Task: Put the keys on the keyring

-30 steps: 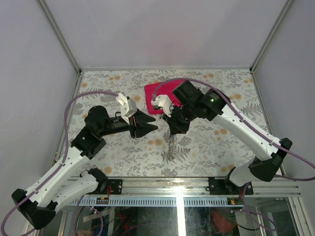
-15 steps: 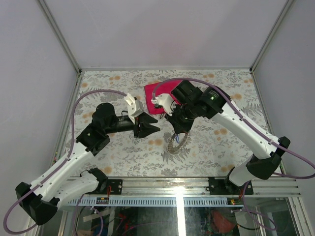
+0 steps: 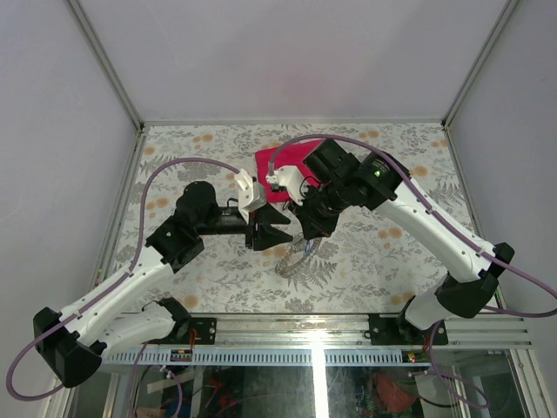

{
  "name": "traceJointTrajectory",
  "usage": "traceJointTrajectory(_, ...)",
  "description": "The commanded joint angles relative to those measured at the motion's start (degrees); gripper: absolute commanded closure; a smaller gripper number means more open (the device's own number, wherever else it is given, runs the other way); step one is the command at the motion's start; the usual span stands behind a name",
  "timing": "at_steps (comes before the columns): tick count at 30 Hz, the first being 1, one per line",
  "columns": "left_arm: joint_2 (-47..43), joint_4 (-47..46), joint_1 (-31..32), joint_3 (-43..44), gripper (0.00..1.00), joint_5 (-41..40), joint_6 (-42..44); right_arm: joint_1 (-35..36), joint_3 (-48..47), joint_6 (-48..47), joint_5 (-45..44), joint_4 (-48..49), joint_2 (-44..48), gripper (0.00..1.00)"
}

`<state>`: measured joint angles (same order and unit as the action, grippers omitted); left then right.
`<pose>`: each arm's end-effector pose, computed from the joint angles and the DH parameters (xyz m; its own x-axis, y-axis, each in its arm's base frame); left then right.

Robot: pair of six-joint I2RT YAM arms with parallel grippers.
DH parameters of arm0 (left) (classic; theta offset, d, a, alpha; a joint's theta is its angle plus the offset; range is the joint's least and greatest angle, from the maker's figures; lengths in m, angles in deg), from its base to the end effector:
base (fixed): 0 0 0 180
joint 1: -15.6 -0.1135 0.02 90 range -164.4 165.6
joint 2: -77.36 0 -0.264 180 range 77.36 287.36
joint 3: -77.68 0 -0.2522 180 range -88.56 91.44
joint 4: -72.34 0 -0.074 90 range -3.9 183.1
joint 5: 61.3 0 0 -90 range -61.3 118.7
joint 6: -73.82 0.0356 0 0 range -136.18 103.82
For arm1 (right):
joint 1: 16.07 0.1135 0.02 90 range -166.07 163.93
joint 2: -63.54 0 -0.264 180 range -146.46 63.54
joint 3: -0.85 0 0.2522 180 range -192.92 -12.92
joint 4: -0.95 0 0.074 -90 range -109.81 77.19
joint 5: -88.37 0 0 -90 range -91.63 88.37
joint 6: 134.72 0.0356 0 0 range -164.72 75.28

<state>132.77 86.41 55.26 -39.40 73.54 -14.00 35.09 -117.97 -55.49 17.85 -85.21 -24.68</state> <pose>0.1524 -0.1589 0.3525 -0.0502 0.0766 -0.9958 0.9945 0.0959 -0.0427 0.1724 0.2331 0.4170 -0.3488 -0.7141 -0.6070 -0.9342 0.3165 0.1645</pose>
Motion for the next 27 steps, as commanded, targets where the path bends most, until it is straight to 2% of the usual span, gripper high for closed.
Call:
traceJointTrajectory(1, 0.7, -3.7, 0.7, 2.5, 0.55, 2.7, 0.5, 0.5, -0.5, -0.8, 2.9, 2.7, 3.0, 1.00)
traceJointTrajectory(17, 2.8, -2.9, 2.9, 3.4, 0.58, 1.3, 1.2, 0.6, 0.8, -0.4, 4.9, 4.8, 5.2, 1.00)
traceJointTrajectory(27, 3.8, -2.2, 3.3, 4.0, 0.63, 1.5, 1.9, 0.8, 1.1, -0.1, 5.9, 5.8, 6.0, 1.00)
